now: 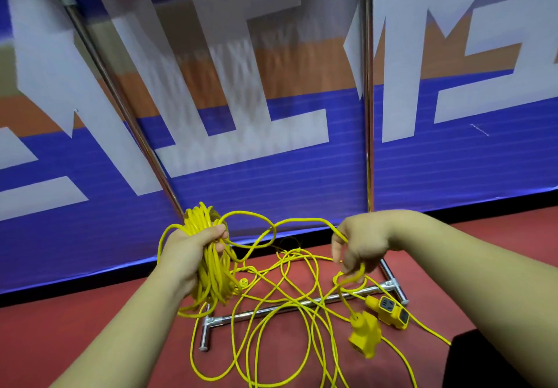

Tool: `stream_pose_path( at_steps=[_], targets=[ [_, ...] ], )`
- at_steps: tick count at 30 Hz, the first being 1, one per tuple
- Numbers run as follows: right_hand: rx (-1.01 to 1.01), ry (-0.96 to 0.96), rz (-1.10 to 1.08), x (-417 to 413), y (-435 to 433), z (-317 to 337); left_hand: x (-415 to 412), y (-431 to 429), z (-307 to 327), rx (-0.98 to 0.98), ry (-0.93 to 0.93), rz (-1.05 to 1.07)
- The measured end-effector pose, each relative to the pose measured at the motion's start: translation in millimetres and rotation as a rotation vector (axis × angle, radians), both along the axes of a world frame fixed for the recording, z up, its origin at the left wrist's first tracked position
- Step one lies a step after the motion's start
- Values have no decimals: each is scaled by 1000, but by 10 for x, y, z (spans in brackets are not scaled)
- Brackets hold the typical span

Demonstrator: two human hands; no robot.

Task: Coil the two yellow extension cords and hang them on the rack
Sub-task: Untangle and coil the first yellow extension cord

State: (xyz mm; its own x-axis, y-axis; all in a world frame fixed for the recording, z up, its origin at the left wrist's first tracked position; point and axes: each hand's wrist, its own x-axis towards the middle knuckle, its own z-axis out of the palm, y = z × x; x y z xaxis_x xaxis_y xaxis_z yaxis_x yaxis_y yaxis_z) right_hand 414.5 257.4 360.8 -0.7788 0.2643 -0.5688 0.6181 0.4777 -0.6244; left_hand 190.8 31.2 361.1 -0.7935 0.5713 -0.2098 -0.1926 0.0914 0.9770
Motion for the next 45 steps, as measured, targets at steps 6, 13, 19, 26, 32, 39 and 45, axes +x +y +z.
stream_pose_path(
  at_steps=[6, 13, 19, 26, 32, 39, 45],
  targets=[
    [262, 382, -61, -154, -74, 47, 261, -47, 343, 93, 72, -179],
    [115, 633, 29, -306, -294, 14, 388, -68, 463, 118, 140, -312],
    [259, 516, 77, -282, -226, -23, 182, -123, 418, 166, -27, -9],
    [450, 233, 177, -324, -259, -207, 62, -259, 509, 237, -11, -42],
    [276, 457, -77, -495, -355, -252, 229, -299, 627, 270, 81, -246],
    [245, 365, -20, -669, -530, -448, 353, -355, 717, 401, 71, -365],
    [148, 404, -31, -773, -610, -604, 310, -448, 736, 442, 36, -429]
  ],
)
